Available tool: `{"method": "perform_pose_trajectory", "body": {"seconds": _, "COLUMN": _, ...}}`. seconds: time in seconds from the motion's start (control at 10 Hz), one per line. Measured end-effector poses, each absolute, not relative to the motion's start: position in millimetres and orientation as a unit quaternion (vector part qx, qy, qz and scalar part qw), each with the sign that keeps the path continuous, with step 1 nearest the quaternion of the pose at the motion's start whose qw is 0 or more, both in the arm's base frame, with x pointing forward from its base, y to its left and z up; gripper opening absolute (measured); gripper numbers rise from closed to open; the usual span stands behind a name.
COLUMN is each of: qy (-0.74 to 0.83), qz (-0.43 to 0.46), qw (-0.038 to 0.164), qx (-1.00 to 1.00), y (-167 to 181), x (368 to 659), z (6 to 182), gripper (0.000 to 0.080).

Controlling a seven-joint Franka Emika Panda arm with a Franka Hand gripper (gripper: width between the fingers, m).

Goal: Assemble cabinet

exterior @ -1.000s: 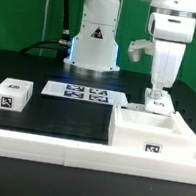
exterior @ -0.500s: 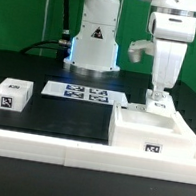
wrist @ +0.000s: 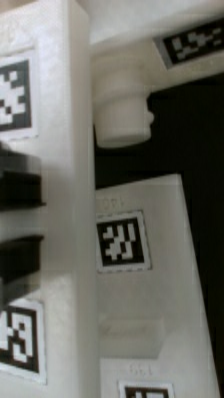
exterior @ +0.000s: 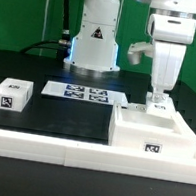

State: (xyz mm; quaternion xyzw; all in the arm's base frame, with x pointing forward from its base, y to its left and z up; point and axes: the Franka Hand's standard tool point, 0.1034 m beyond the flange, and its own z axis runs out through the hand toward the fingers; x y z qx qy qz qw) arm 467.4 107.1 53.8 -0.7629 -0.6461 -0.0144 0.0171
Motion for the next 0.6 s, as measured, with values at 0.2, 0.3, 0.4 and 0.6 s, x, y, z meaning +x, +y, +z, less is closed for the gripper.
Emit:
{"method": "perform_pose_trajectory", "body": {"seconds": 0.2, "qy": -0.649, "qz": -0.026, "qw": 0.013, "qx": -0.760, "y": 108.9, "x": 488.0, "z": 55.8, "gripper": 0.0071}}
{"method": "perform_pose_trajectory", "body": {"seconds": 0.3, "qy": -0.652, "qz": -0.029, "qw": 0.012, "qx": -0.758, "y": 108.3, "x": 498.2, "z": 56.0, "gripper": 0.0071}}
{"method": "perform_pose_trajectory", "body": {"seconds": 0.4, "qy": -0.651, "qz": -0.032, "qw": 0.011, "qx": -0.758, "y": 106.7, "x": 507.8, "z": 56.5, "gripper": 0.0071}}
{"method": "perform_pose_trajectory", "body": {"seconds": 0.6, "qy": -0.650, "qz": -0.033, "qw": 0.010, "qx": -0.759, "y": 105.8, "x": 509.9, "z": 56.8, "gripper": 0.0071}}
